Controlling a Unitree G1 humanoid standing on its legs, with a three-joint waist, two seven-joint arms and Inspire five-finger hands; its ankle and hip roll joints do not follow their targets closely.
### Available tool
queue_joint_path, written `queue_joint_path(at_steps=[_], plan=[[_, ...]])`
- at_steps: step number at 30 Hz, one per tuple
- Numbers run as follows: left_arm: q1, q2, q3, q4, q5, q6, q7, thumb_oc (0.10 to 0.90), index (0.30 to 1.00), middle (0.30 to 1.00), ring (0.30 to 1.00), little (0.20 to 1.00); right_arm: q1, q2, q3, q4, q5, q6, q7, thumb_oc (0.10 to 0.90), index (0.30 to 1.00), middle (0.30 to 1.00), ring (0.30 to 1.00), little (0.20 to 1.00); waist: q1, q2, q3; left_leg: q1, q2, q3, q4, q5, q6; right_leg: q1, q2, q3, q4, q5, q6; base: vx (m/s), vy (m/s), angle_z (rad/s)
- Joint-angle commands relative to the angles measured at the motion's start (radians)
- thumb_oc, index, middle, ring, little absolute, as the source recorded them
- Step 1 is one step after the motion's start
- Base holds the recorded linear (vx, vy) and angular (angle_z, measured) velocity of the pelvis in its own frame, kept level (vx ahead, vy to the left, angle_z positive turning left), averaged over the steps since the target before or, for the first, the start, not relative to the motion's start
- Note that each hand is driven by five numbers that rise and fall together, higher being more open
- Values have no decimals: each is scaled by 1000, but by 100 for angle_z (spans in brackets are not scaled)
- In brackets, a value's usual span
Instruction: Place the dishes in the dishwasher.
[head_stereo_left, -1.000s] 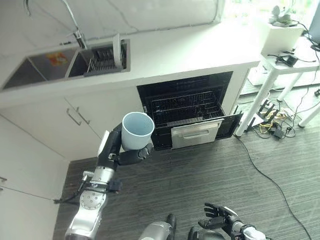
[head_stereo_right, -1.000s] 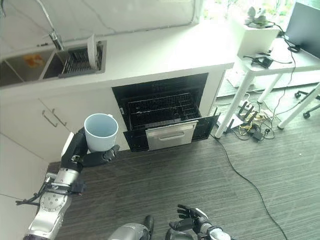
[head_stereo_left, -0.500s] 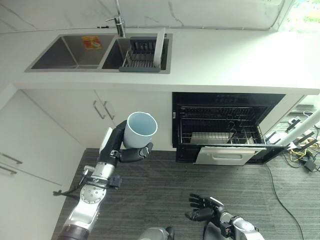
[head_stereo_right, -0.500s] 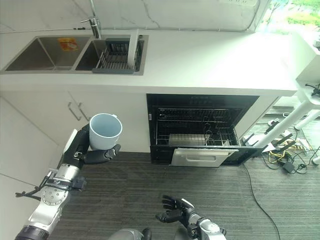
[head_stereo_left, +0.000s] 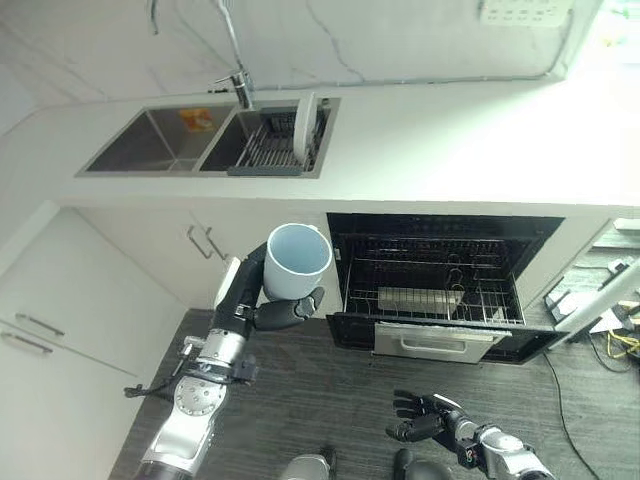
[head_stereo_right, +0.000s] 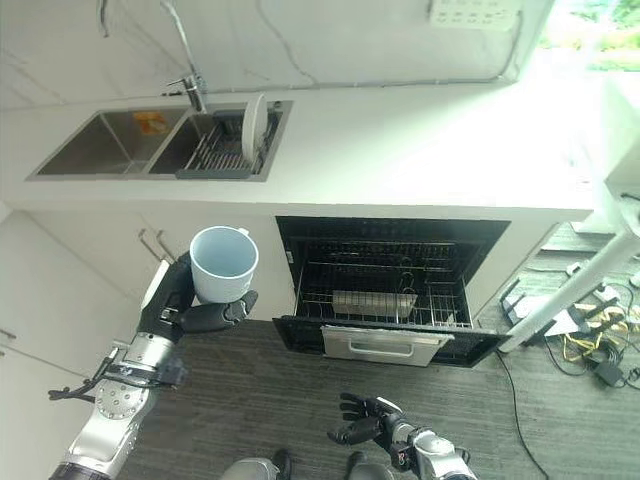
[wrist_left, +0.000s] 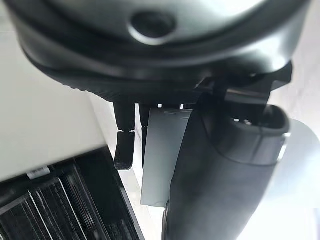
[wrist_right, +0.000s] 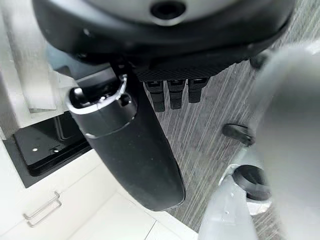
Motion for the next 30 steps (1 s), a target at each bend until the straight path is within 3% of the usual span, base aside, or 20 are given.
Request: queue_joint_path(at_steps=[1,8,12,16,17,20,23,26,30], plan=[[-73,32,82,-99,-21,-59,42,400,300,300,300,300,4,35,22,-47,19,-60,51,800,900,900,900,900,14,-26,-76,-65,20,-15,77,-111,-10,68,-69,-26,-98,-15,111,43,-14,-47],[-53,31,97,-110,-27,-64,15,400,300,300,300,300,29,47,-6,-40,9,-37,24,800,900,900,900,900,12,-25,-89,-61,40,16,77,-120,-15,73,-76,-38,-98,-29,116,1,-6,-12],[-46,33,96,-121,-26,-59,11,400,300,300,300,300,29,52,-21,-21,-3,-11,-71,800,900,900,900,900,15,-24,-98,-54,43,23,77,-126,-14,83,-76,-39,-98,-37,116,-10,0,-2],[-69,54,95,-134,-50,-27,7,400,300,300,300,300,28,48,-98,100,47,-52,-131,800,900,900,900,900,10,-8,-105,-41,38,31,77,-135,-5,101,-70,-31,-98,-44,114,-12,19,2],[-193,15,-25,-56,-189,-117,-196,400,300,300,300,300,-33,-12,-104,60,195,-57,-163,800,900,900,900,900,8,-47,-27,-171,-53,-3,77,-28,-3,65,45,39,-98,-22,72,45,64,6],[-209,23,-36,-77,-187,-87,-149,400,300,300,300,300,-13,-29,-111,37,164,-70,-159,800,900,900,900,900,-33,-48,-39,-102,-48,15,77,-72,22,54,49,54,-98,-7,70,121,110,-11],[-212,25,-48,-91,-154,-52,-108,400,300,300,300,300,7,-23,-111,0,104,-65,-148,800,900,900,900,900,-51,-59,-50,-62,-26,84,77,-97,35,58,55,29,-98,-5,63,95,4,-75],[-211,22,-68,-87,-105,-19,-46,400,300,300,300,300,24,1,-88,-30,26,-61,-139,800,900,900,900,900,-50,-73,-58,-31,16,142,77,-114,40,60,-17,-13,-98,18,93,6,-211,-98],[-210,23,-86,-74,-60,-4,27,400,300,300,300,300,14,28,-71,-26,14,-42,-131,800,900,900,900,900,-33,-82,-58,-14,51,94,77,-115,19,25,-151,84,-98,72,180,22,-519,-76]])
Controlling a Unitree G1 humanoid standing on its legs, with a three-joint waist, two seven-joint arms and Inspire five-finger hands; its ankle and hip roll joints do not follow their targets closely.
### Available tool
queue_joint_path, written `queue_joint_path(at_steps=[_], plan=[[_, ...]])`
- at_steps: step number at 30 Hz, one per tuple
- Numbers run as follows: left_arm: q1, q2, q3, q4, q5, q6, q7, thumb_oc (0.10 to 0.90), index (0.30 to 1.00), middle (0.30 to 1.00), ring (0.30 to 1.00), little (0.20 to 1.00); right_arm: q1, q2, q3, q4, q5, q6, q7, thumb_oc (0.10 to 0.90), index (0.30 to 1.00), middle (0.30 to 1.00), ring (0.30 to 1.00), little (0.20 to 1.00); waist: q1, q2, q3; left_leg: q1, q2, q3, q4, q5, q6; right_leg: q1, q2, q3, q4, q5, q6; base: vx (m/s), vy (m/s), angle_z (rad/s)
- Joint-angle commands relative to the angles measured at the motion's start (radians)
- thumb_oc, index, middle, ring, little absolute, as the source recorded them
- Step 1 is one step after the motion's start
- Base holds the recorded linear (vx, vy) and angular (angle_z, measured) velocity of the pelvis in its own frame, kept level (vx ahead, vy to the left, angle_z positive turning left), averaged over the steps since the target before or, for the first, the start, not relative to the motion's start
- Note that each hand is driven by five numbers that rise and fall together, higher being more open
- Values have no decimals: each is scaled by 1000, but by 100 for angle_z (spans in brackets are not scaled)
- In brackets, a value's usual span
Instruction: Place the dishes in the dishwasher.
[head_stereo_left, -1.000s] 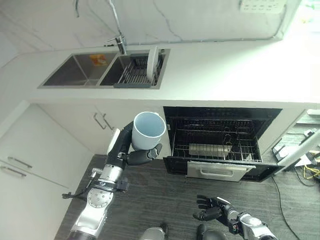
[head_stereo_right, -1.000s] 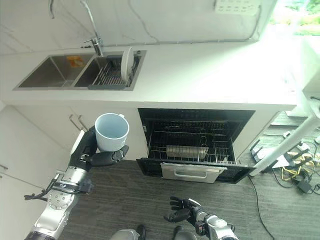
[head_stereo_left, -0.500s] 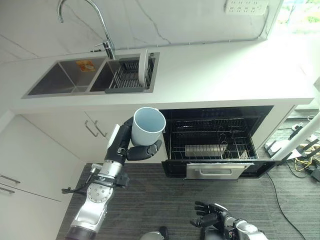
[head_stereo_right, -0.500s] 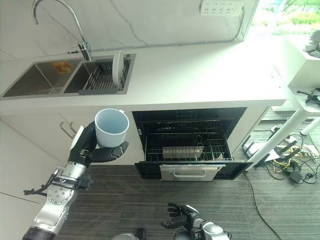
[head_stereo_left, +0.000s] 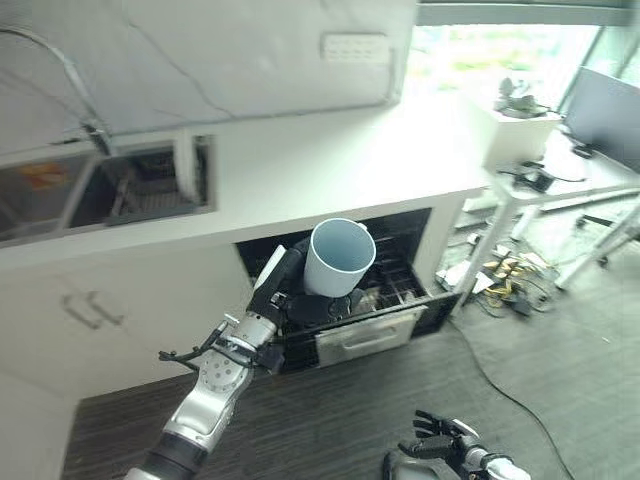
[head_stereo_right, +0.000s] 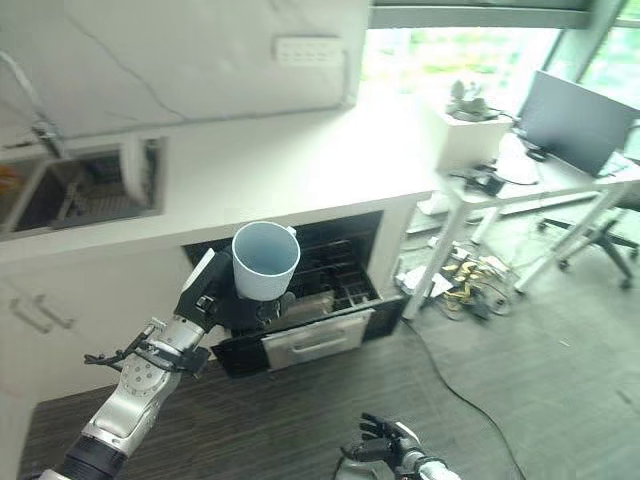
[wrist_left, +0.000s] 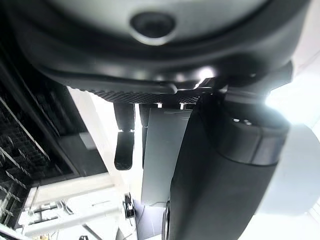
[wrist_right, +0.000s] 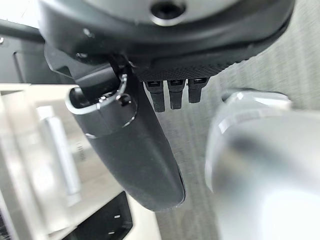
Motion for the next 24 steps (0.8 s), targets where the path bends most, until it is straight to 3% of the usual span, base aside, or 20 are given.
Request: queue_joint_path(at_steps=[1,3,6,8,9,10,11,14,17,18,22,24], plan=[[-82,10,64,-117,25,-85,93,400,300,300,300,300,-86,-10,-9,-55,-40,-38,35,800,900,900,900,900,52,24,56,-27,8,-129,92,-127,-3,45,-25,63,-47,61,21,0,-845,-37],[-82,27,63,-119,15,-108,104,400,300,300,300,300,-123,-3,-3,-43,-70,-42,41,800,900,900,900,900,68,26,70,-21,51,-161,92,-127,-28,17,-59,81,-47,87,35,-20,-790,-29],[-53,37,91,-129,12,-118,119,400,300,300,300,300,-148,-21,8,-59,-60,16,61,800,900,900,900,900,79,28,81,-34,158,-150,92,-90,-83,28,-35,5,-47,48,32,30,-719,4],[-7,30,110,-156,-14,-110,60,400,300,300,300,300,-123,-51,-11,-79,-32,50,32,800,900,900,900,900,62,31,78,-56,236,-146,92,-42,-105,42,27,-23,-47,18,-10,126,-679,4],[4,26,112,-169,15,-111,53,400,300,300,300,300,-98,-62,-25,-103,-35,65,36,800,900,900,900,900,51,33,79,-65,244,-112,92,-25,-103,49,36,-59,-47,13,-25,109,-576,20],[4,24,108,-180,38,-113,55,400,300,300,300,300,-66,-70,-42,-110,-40,60,40,800,900,900,900,900,37,34,82,-67,262,-33,92,9,-102,65,38,-110,-47,4,-45,71,-493,42],[-11,18,99,-175,35,-113,58,400,300,300,300,300,-34,-70,-56,-107,-44,43,32,800,900,900,900,900,23,36,90,-71,250,28,92,30,-96,84,43,-149,-47,-9,-59,56,-431,63],[-58,0,87,-147,4,-87,83,400,300,300,300,300,-20,-59,-64,-37,-27,-10,19,800,900,900,900,900,17,57,86,-111,164,64,92,-13,-74,96,54,-191,-47,-25,-56,60,-218,97],[-42,2,103,-169,12,-42,94,400,300,300,300,300,-47,-40,-54,11,7,-8,-7,800,900,900,900,900,66,80,73,-150,49,-131,92,-40,-59,96,102,-137,-47,-38,-70,150,-60,-10],[-23,1,119,-176,5,-46,99,400,300,300,300,300,-54,-33,-46,14,-8,-7,-15,800,900,900,900,900,78,83,65,-150,26,-164,92,-48,-52,94,113,-123,-47,-44,-78,153,32,-63],[-19,0,143,-154,-47,-75,47,400,300,300,300,300,-23,-14,-52,5,-17,-23,-72,800,900,900,900,900,62,84,48,-123,79,-30,92,-58,-61,122,81,-210,-47,-60,-73,82,107,-32],[-24,2,142,-155,-36,-97,33,400,300,300,300,300,-21,-20,-66,17,29,-29,-106,800,900,900,900,900,65,80,45,-113,55,-54,92,-78,-48,131,75,-201,-47,-57,-65,105,263,93]])
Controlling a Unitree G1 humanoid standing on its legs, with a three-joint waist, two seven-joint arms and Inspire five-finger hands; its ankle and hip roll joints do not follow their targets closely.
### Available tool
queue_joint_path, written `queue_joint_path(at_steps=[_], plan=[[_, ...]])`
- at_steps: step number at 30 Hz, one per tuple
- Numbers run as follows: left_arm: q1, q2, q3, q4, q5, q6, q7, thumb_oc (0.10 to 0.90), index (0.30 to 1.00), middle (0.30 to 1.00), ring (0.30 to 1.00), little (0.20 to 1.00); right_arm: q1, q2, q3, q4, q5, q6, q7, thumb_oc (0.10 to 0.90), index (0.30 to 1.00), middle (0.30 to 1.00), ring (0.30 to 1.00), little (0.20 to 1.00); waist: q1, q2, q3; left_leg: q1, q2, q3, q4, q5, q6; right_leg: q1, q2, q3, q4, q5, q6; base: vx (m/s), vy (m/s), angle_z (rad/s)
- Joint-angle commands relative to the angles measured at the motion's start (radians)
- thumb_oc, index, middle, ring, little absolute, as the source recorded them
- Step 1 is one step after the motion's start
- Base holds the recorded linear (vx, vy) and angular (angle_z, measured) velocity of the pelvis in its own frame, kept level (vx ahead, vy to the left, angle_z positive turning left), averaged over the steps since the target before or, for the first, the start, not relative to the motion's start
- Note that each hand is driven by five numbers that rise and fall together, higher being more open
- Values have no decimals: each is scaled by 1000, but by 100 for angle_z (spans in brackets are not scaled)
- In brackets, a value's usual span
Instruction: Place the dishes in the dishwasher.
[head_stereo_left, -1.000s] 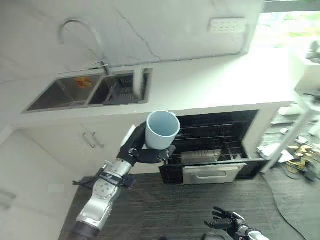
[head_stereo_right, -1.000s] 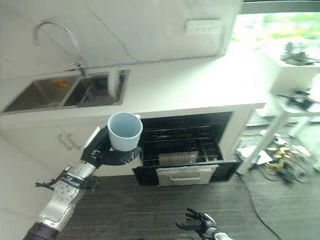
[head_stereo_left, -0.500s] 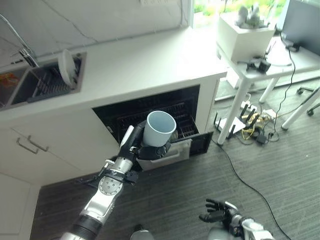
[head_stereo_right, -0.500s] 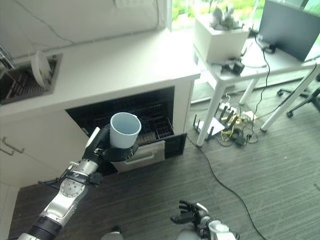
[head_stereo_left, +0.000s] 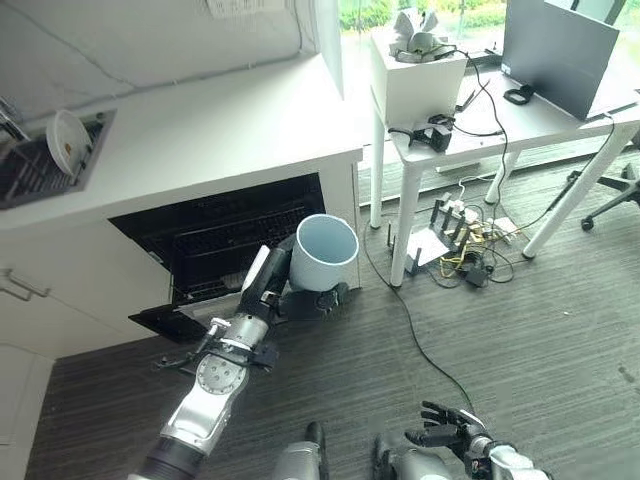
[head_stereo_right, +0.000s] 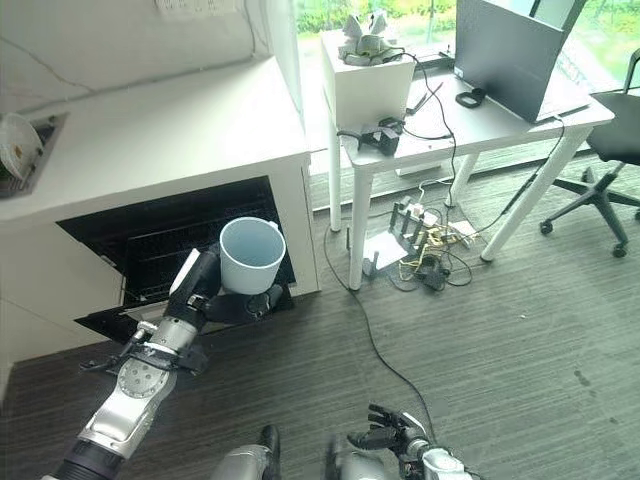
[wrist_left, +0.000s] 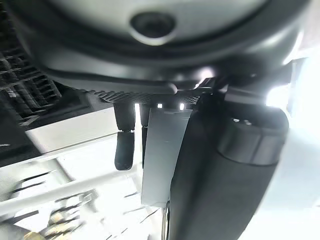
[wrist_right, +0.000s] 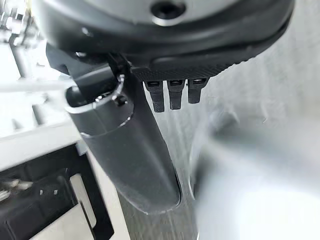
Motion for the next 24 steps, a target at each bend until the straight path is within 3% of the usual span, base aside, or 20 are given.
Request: queue_joint_path(at_steps=[1,11,13,14,15,16,17,18,19,24], plan=[[-43,75,87,-139,-54,-124,2,400,300,300,300,300,-29,5,-16,32,59,-42,-44,800,900,900,900,900,44,-48,-45,87,-88,-33,-6,-129,-6,103,-129,70,-142,24,194,124,355,61],[-58,88,98,-145,-22,-101,21,400,300,300,300,300,-37,29,-51,50,66,-80,-82,800,900,900,900,900,65,-83,-51,154,-213,-49,-6,-207,119,124,-185,148,-142,88,249,124,298,-8],[-61,90,95,-147,-14,-97,18,400,300,300,300,300,-33,34,-64,46,74,-83,-94,800,900,900,900,900,64,-79,-48,161,-230,-61,-6,-218,140,134,-190,140,-142,141,247,155,256,23],[-64,96,98,-151,-8,-89,21,400,300,300,300,300,-27,35,-74,43,70,-80,-98,800,900,900,900,900,61,-69,-44,168,-237,-70,-6,-232,156,135,-183,118,-142,210,242,197,284,19],[-71,102,98,-158,-13,-70,24,400,300,300,300,300,-23,33,-88,49,70,-79,-92,800,900,900,900,900,51,-56,-38,173,-234,-76,-6,-243,164,120,-144,118,-119,236,235,283,167,9],[-76,102,72,-152,1,-82,31,400,300,300,300,300,-4,28,-93,34,94,-69,-90,800,900,900,900,900,-3,-73,-22,196,-268,-96,-6,-266,169,30,-30,171,-142,206,233,230,11,9],[-75,103,74,-154,12,-88,35,400,300,300,300,300,-1,28,-94,30,95,-66,-87,800,900,900,900,900,-6,-84,-18,200,-276,-88,-6,-271,165,0,-40,167,-142,199,235,281,-270,91],[-88,104,70,-159,29,-87,38,400,300,300,300,300,6,33,-108,46,108,-72,-77,800,900,900,900,900,-21,-108,-13,208,-301,-100,-6,-288,160,-126,-81,221,-142,233,267,217,-332,166],[-99,109,67,-152,18,-89,33,400,300,300,300,300,8,37,-114,54,115,-75,-75,800,900,900,900,900,-28,-109,-12,208,-302,-108,-6,-289,157,-150,-83,244,-142,235,272,246,-374,202],[-75,118,87,-154,-3,-102,43,400,300,300,300,300,2,43,-111,79,100,-78,-66,800,900,900,900,900,-14,-113,-36,220,-283,-95,-6,-302,136,-117,-86,239,-142,194,260,163,-270,36]])
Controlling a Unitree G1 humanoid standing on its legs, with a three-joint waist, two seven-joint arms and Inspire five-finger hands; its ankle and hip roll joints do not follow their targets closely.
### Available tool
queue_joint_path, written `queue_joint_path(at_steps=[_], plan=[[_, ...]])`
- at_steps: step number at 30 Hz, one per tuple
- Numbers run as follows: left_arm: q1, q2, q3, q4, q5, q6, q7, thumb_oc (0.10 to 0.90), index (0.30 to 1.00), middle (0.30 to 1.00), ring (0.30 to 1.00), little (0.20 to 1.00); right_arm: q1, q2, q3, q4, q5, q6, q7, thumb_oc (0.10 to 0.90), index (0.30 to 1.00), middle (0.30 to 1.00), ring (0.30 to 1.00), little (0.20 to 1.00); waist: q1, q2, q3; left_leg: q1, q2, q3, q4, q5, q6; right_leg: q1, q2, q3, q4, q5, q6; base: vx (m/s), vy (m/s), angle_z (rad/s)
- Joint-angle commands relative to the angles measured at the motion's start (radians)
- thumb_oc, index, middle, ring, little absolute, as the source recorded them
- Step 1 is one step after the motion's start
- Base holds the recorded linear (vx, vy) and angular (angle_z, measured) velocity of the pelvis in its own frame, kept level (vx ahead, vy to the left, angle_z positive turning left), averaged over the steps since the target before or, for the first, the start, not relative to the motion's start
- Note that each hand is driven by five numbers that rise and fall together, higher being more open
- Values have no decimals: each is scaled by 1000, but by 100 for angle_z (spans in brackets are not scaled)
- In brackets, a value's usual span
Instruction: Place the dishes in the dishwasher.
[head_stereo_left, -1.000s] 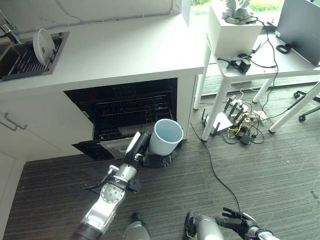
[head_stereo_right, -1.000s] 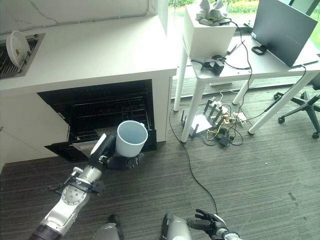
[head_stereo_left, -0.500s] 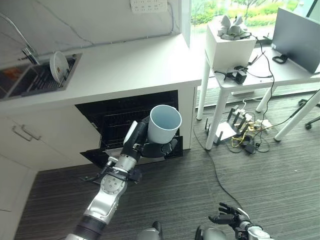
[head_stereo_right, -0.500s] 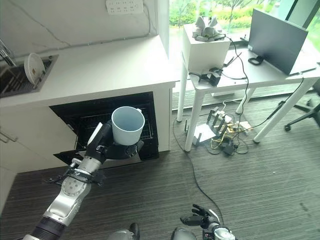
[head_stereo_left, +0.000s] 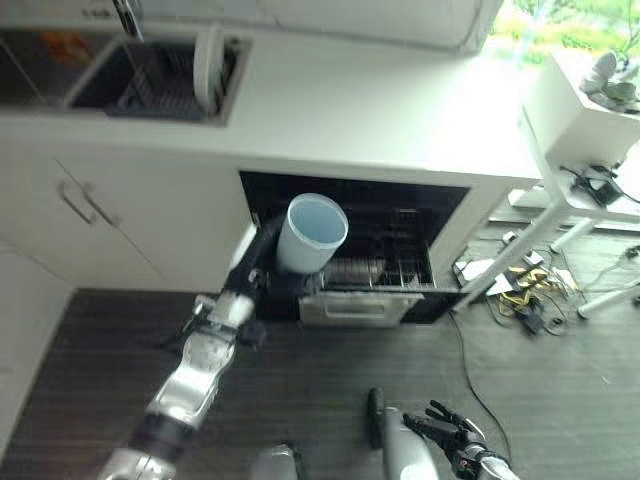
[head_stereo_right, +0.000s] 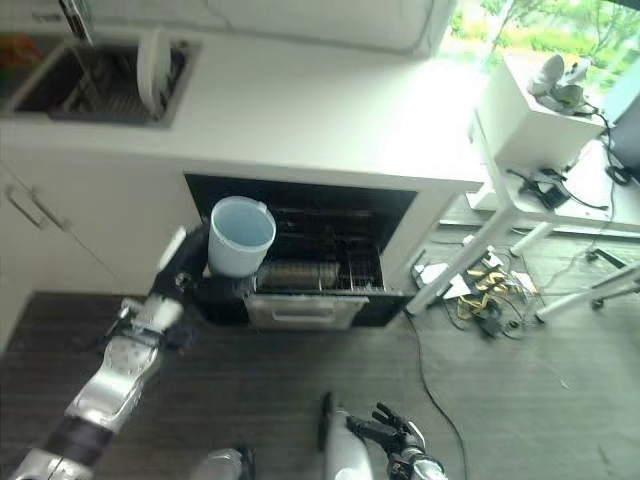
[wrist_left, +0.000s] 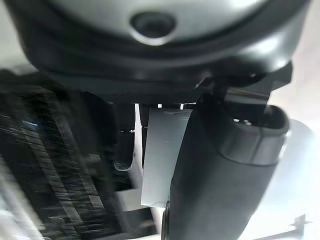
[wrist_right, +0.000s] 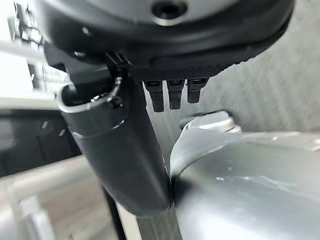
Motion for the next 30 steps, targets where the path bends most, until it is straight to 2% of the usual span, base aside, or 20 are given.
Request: queue_joint_path(at_steps=[1,4,10,13,17,19,21,24,25,28,30], plan=[[-65,-18,59,-193,-15,-135,28,400,300,300,300,300,14,-56,60,11,-14,-28,5,800,900,900,900,900,-6,42,-111,43,-70,-10,-129,-54,69,58,12,-41,-57,-55,71,155,-261,24],[-40,-24,71,-209,7,-149,46,400,300,300,300,300,2,-68,77,14,-25,-33,3,800,900,900,900,900,0,46,-126,59,-53,-17,-129,-50,53,97,44,-30,-57,-97,43,165,-255,-14],[-51,-11,86,-232,20,-139,87,400,300,300,300,300,-12,-110,77,17,6,-43,9,800,900,900,900,900,11,52,-118,48,-18,-24,-129,18,18,167,90,-22,-57,-153,-9,88,-189,-16],[-51,-3,103,-228,16,-142,92,400,300,300,300,300,-12,-119,66,38,-3,-54,28,800,900,900,900,900,19,52,-116,50,-23,-27,-129,45,7,196,93,-21,-57,-174,-25,108,-161,-10],[-38,-1,121,-233,14,-145,97,400,300,300,300,300,-14,-125,61,63,-17,-60,43,800,900,900,900,900,31,47,-114,67,-34,-37,-129,127,-4,214,91,-11,-57,-193,-46,102,-132,-6],[-29,-4,128,-234,15,-147,96,400,300,300,300,300,-15,-125,66,81,-29,-65,55,800,900,900,900,900,41,43,-108,49,-44,-43,-71,158,-3,225,92,-5,-57,-202,-58,80,-121,-13],[-27,-5,133,-232,12,-151,93,400,300,300,300,300,-14,-122,66,88,-43,-67,54,800,900,900,900,900,43,43,-103,16,-40,-35,-16,168,-4,232,95,-6,-57,-205,-65,43,-67,-26],[-24,-9,137,-230,10,-161,91,400,300,300,300,300,-14,-122,66,104,-50,-57,53,800,900,900,900,900,42,49,-94,-5,-21,-8,-66,188,-6,241,102,-15,-57,-210,-67,45,0,-17],[-24,-6,137,-233,9,-163,95,400,300,300,300,300,-16,-123,67,112,-55,-54,47,800,900,900,900,900,42,56,-90,-3,-10,0,-129,211,-15,246,106,-18,-57,-216,-64,27,75,2],[-41,-10,129,-232,9,-165,108,400,300,300,300,300,-12,-126,63,129,-58,-45,18,800,900,900,900,900,29,92,-74,-113,53,8,-129,226,-48,263,133,-25,-57,-240,-57,13,110,19],[-61,-14,128,-218,8,-165,104,400,300,300,300,300,-4,-127,54,134,-51,-29,-10,800,900,900,900,900,20,99,-77,-137,66,-3,-129,189,-47,258,123,-32,-57,-240,-47,23,146,28]])
